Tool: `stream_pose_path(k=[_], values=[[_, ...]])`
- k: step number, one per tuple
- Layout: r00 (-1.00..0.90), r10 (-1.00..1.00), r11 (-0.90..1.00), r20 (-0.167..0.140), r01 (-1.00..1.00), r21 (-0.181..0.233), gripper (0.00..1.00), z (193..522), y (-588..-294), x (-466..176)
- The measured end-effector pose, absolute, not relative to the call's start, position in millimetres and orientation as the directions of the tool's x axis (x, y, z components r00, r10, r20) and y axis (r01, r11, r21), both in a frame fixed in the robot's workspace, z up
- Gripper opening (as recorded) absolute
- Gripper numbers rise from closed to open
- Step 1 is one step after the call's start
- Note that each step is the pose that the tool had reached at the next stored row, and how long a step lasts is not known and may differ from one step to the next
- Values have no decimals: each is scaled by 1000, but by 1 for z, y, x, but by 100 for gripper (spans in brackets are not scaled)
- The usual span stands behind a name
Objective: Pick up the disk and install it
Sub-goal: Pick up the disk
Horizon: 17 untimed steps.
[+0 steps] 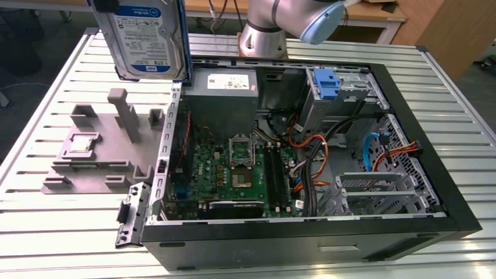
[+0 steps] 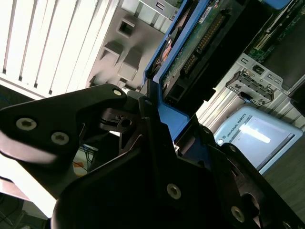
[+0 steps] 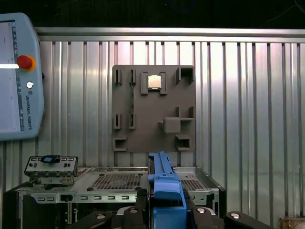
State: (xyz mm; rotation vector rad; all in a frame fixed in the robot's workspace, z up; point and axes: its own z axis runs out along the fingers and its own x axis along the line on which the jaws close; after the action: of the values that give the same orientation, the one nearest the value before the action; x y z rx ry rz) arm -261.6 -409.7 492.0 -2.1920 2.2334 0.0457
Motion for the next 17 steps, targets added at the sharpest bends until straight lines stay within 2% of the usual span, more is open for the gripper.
stream_pose_path(k=[17], values=[[-19, -999, 18, -29, -1000, 13, 37, 492, -410, -258]])
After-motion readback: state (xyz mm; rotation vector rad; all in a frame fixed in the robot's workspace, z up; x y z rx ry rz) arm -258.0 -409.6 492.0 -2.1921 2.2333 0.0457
